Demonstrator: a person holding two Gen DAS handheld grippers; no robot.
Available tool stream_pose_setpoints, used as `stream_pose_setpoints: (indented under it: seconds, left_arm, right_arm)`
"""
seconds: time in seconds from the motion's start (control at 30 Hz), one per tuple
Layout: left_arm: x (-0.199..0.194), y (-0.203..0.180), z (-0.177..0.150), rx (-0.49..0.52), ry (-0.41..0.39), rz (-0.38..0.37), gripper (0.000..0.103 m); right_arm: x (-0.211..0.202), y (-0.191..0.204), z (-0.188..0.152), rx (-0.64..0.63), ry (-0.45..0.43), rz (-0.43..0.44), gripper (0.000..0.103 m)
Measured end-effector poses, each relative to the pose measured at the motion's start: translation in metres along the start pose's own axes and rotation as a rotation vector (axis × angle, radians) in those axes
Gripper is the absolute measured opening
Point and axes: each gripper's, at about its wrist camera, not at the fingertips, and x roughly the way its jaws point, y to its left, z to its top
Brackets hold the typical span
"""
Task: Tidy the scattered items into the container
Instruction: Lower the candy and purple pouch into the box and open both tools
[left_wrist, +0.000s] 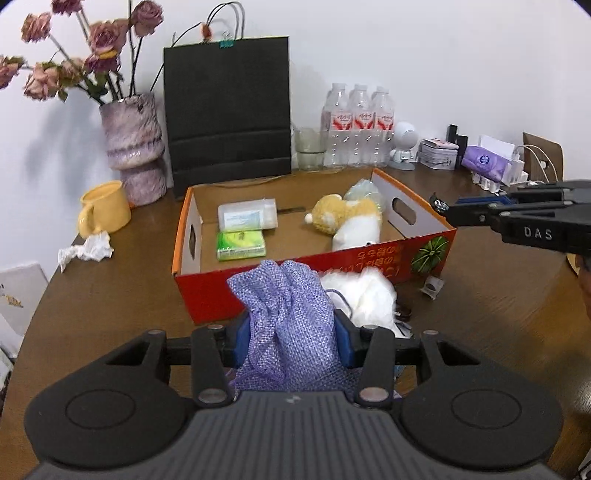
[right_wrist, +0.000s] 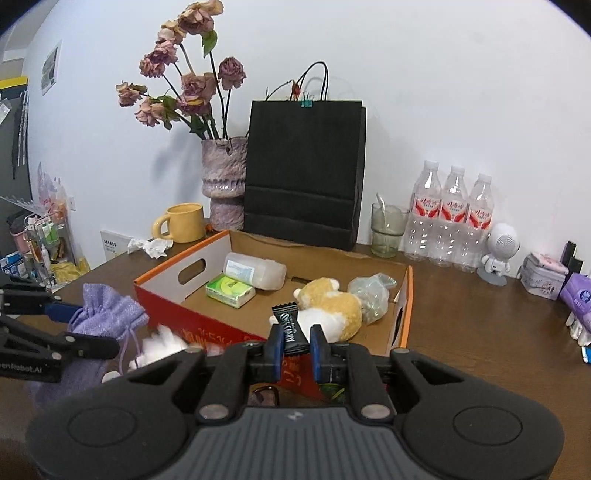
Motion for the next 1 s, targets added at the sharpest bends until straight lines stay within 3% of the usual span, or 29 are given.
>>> stream_pose_setpoints:
  seconds: [0.2,0.53,0.73,1.0]
  left_arm:
    - [-0.004,0.008,0.02,-0.022,-0.041,0.0,0.045]
    - [0.006,0.018,0.09,-0.027,-0.11,-0.003,0.045]
    - [0.05,0.025,0.124,-0.044,-0.067,0.005,0.045]
    - [0.136,0.042,0.13,-0.073,0.091,0.058,0.045]
  right_arm:
    - [0.006,-0.004,0.006,0.011,0.009,0.004,0.014]
    - [0.027,-0.013,0.047,-0.001,0.011,-0.003,0.014]
    - [0.068,-0.016,0.074,-0.012,0.055,-0.004,0.014]
    - [0.145,-0.012,0.077,0.017,0.192,0.046,0.014]
